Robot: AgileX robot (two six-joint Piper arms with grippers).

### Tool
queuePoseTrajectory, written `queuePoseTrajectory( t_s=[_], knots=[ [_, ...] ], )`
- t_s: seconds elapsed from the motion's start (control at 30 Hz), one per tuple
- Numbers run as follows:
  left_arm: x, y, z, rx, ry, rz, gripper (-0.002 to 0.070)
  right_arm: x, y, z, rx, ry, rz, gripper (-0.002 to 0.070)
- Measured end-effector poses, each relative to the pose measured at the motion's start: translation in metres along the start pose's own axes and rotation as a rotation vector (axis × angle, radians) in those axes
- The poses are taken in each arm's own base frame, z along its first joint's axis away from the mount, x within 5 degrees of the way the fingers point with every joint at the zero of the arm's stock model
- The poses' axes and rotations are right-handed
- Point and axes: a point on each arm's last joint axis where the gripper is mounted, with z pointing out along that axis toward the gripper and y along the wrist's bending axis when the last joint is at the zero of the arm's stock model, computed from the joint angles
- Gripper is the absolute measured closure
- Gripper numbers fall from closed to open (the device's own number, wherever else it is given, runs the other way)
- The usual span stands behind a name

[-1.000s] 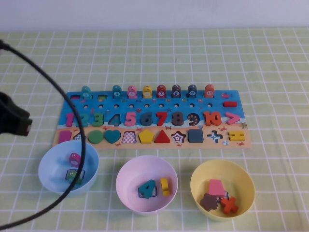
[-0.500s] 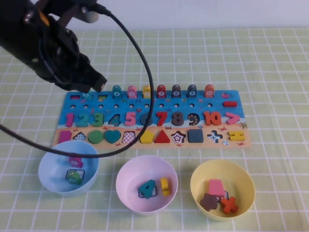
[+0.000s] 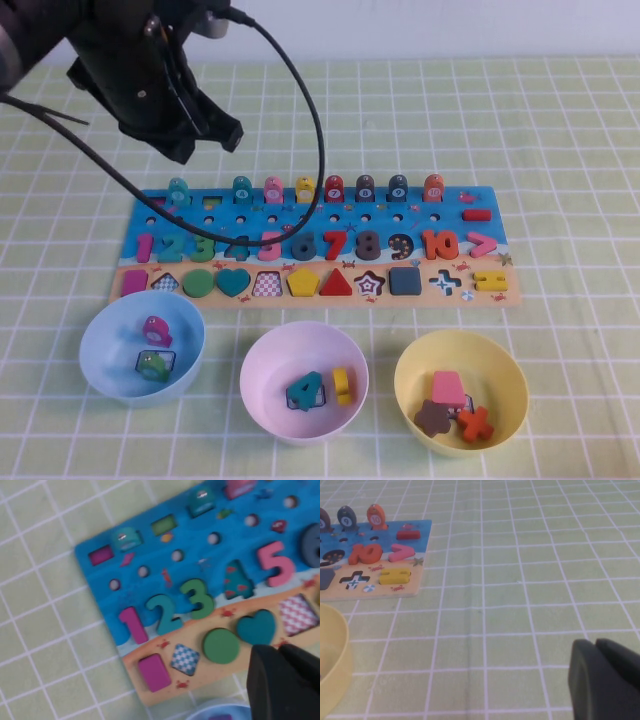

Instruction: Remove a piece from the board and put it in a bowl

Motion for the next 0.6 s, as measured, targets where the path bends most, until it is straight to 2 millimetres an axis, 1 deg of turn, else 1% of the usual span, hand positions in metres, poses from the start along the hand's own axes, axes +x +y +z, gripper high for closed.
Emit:
queuePoseTrajectory(
  t_s=[0.17,0.27,0.33,0.43,0.47,0.5,0.6],
  knots=[
    [-0.003,0.009,0.032,-0.014,0.067,-0.043,0.0679,0.000,0.000,0.000,0.000,0.000,0.000,0.0694],
    [-0.002,0.012,0.052,0.003,0.111,-0.060,0.0657,0.000,0.000,0.000,0.000,0.000,0.000,0.0694],
    [-0.002,0.014,0.064,0.011,0.138,-0.076,0.0607,0.000,0.000,0.000,0.000,0.000,0.000,0.0694],
    [0.000,0.016,0.081,0.017,0.176,-0.105,0.0487,0.000,0.000,0.000,0.000,0.000,0.000,0.0694],
    [0.001,0.017,0.086,0.017,0.188,-0.125,0.0432,0.000,0.000,0.000,0.000,0.000,0.000,0.0694],
    [0.001,0.018,0.090,0.016,0.195,-0.136,0.0399,0.000,0.000,0.000,0.000,0.000,0.000,0.0694],
    [0.002,0.017,0.101,0.026,0.220,-0.157,0.0340,0.000,0.000,0.000,0.000,0.000,0.000,0.0694]
  ],
)
